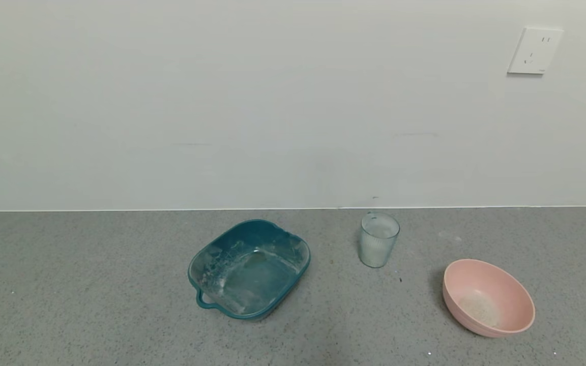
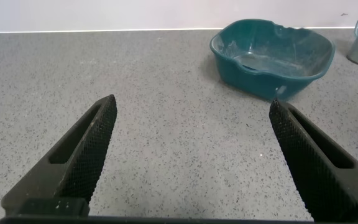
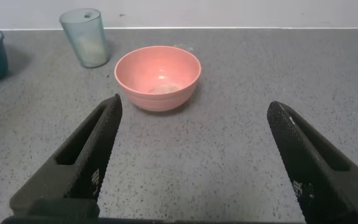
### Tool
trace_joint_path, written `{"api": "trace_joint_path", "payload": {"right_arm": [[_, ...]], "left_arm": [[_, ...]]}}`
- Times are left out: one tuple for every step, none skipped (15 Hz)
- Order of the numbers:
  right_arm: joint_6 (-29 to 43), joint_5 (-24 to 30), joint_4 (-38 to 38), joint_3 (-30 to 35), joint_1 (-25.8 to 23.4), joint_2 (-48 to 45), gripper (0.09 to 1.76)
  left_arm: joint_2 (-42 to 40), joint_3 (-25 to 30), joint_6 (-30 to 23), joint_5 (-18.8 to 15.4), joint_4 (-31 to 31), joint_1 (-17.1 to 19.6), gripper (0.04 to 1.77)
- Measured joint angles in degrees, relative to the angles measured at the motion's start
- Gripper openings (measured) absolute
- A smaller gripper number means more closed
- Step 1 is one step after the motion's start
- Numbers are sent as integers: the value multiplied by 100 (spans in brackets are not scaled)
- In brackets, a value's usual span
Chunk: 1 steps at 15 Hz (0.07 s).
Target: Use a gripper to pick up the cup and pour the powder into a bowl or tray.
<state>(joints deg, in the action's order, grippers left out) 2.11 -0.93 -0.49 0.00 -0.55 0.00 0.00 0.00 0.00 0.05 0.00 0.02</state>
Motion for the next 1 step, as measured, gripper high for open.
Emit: {"api": "trace_joint_path", "payload": {"right_arm": [[0,2,2,0,2,0,170]], "left_arm": [[0,0,0,2,0,-2,176]]}}
